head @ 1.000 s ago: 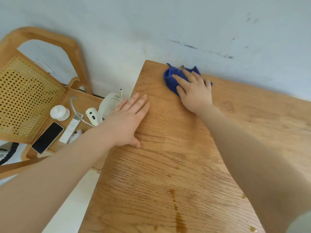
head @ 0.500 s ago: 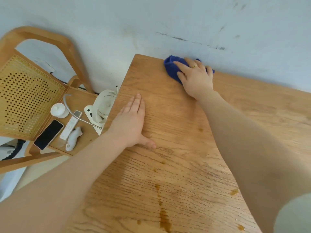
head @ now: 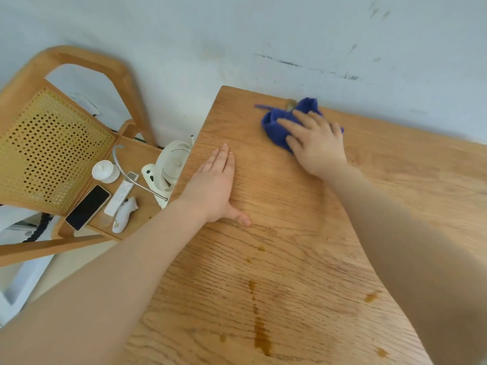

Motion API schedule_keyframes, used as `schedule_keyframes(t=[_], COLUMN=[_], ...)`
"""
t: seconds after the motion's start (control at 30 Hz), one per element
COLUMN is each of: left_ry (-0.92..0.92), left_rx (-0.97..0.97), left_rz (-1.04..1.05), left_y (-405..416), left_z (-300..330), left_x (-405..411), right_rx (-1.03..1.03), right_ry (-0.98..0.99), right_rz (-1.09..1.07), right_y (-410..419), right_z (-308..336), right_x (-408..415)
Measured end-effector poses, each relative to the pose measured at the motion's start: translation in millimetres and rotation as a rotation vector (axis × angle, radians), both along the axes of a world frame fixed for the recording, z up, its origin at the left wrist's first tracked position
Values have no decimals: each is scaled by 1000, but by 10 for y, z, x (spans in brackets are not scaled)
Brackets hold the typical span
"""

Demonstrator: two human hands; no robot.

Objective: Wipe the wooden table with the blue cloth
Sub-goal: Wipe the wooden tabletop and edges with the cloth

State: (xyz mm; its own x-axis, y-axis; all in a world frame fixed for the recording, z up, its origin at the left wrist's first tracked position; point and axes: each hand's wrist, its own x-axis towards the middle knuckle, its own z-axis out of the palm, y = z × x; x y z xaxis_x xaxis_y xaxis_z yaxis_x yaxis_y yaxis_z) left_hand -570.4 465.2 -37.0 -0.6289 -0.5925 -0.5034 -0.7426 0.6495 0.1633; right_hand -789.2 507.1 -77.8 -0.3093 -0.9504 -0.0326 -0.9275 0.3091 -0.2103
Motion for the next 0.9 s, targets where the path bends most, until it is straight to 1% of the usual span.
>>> schedule_keyframes(t=[0.1,0.2,0.3,0.4,0.5,0.57,0.67,0.73,0.83,0.9], left_ry=[4,28,43,41,24,20,13,14,9,2], left_rx=[-2,-12,-6,-8,-13,-18,-31,-42,-44,-30], left_rz=[-7,-17,-11,-18,-18,-28,-49,-52,-48,-32], left_y=[-3,9,20,14,26,8,2,8,17,38], left_z=[-41,-54,-12,48,66,45,-10,-35,-7,18], left_x=[13,18,29,12,8,-3,21,41,27,24], right_rx=[18,14,-16,31,49,19,-6,-3,21,10], right_ry=[-1,-5,-19,-42,-33,-4,16,18,27,34], right_rz=[-141,-176,-84,35,119,35,-213,-302,-329,-277], right_y=[-239,-150,271,671,705,530,195,37,10,165], right_z=[8,3,19,64,68,48,-3,6,20,36], right_x=[-101,122,543,869,778,546,127,-87,-120,56])
